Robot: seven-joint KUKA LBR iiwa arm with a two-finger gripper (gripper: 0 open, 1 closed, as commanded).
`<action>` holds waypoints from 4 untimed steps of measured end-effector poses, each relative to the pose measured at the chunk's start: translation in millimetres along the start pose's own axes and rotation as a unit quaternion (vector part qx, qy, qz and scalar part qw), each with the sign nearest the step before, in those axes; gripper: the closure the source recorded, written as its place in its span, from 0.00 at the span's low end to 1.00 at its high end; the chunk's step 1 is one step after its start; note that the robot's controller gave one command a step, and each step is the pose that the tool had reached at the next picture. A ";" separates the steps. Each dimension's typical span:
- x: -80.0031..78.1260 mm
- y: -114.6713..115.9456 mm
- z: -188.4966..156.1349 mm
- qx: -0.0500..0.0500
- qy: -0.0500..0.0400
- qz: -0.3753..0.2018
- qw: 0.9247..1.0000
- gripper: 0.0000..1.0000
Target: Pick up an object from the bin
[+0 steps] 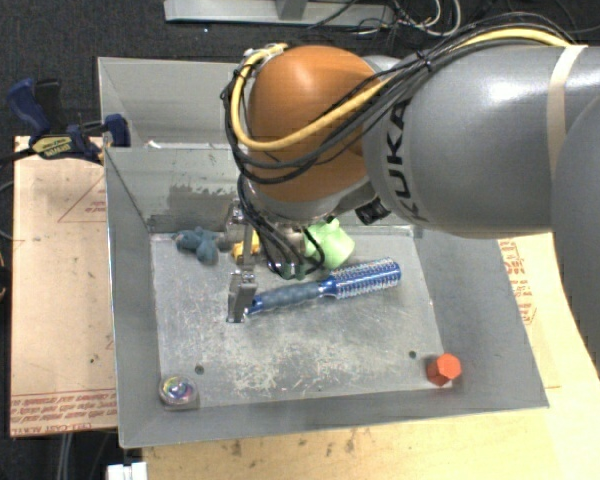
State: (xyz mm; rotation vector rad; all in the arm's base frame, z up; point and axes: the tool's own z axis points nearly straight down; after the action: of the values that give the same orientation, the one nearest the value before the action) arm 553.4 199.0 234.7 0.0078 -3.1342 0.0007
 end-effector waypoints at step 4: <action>-64.9 -121.1 156.0 -0.003 -0.013 0.002 1.000 1.00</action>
Offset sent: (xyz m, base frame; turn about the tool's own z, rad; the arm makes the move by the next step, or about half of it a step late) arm -0.0252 -0.0750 -0.1121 0.0228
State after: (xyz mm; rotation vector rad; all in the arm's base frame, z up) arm 617.8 78.2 78.3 0.0013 -3.1594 -0.0096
